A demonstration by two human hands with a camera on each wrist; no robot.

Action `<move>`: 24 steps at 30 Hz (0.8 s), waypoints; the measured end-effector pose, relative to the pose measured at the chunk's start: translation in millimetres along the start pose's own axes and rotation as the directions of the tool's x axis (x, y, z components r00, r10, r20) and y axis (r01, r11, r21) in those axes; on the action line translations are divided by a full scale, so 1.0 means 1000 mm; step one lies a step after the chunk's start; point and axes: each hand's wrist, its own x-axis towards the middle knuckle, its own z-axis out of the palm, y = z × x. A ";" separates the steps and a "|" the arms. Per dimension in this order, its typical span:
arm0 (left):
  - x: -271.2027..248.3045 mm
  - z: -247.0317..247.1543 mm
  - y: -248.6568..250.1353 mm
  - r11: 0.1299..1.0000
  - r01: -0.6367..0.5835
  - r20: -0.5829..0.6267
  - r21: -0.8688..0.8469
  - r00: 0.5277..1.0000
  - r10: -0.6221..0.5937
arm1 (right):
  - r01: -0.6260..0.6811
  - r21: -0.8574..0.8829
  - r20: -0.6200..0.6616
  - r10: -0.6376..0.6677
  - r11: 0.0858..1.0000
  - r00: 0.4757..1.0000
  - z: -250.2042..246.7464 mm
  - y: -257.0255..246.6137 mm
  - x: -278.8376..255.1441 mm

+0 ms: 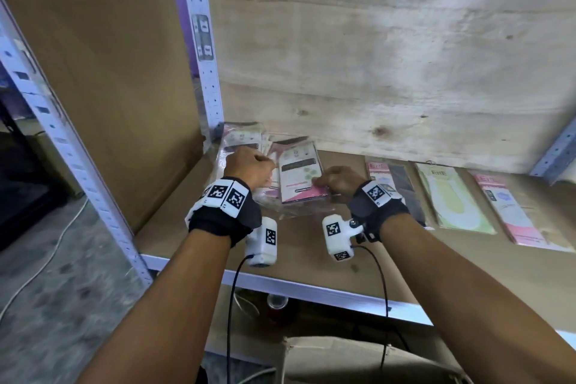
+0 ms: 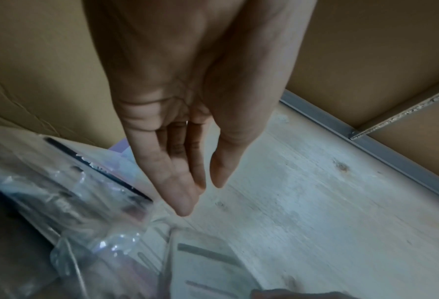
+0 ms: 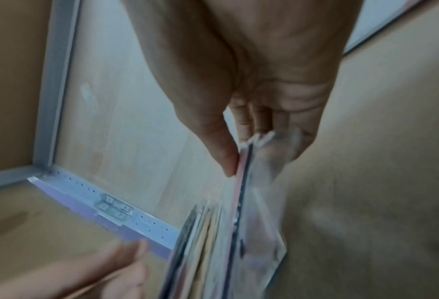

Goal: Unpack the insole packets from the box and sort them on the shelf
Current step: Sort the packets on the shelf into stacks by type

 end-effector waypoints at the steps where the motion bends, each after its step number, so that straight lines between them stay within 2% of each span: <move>1: -0.003 0.001 0.002 0.999 -0.012 0.013 0.038 1.000 0.012 | 0.008 0.104 -0.001 -0.008 0.994 1.000 -0.006 0.001 -0.008; 4: -0.011 0.010 0.007 0.959 -0.102 0.112 0.265 0.991 0.074 | -0.007 0.300 0.070 -0.015 0.954 0.997 -0.028 0.001 -0.035; 6: -0.019 0.020 0.013 0.851 -0.229 0.182 0.474 0.970 0.160 | -0.002 0.379 0.120 -0.047 0.925 0.992 -0.043 -0.001 -0.050; 8: -0.030 0.031 0.020 0.766 -0.319 0.222 0.559 0.947 0.232 | 0.016 0.428 0.125 -0.077 0.904 0.989 -0.059 -0.005 -0.063; 11: -0.042 0.044 0.030 0.730 -0.463 0.238 0.503 0.886 0.397 | -0.013 0.516 0.172 -0.089 0.856 0.981 -0.084 -0.013 -0.083; 15: -0.049 0.058 0.042 0.705 -0.573 0.169 0.418 0.811 0.560 | -0.037 0.569 0.212 -0.103 0.822 0.972 -0.116 -0.017 -0.102; 18: -0.052 0.067 0.044 0.714 -0.605 0.153 0.352 0.790 0.594 | -0.002 0.594 0.154 -0.111 0.804 0.982 -0.133 -0.012 -0.108; 22: -0.058 0.081 0.042 0.821 -0.564 0.237 0.092 0.813 0.532 | 0.041 0.616 0.069 -0.106 0.787 0.992 -0.142 0.002 -0.109; 24: -0.058 0.089 0.040 0.840 -0.543 0.263 0.014 0.812 0.521 | 0.082 0.533 0.000 -0.097 0.842 0.995 -0.141 0.015 -0.107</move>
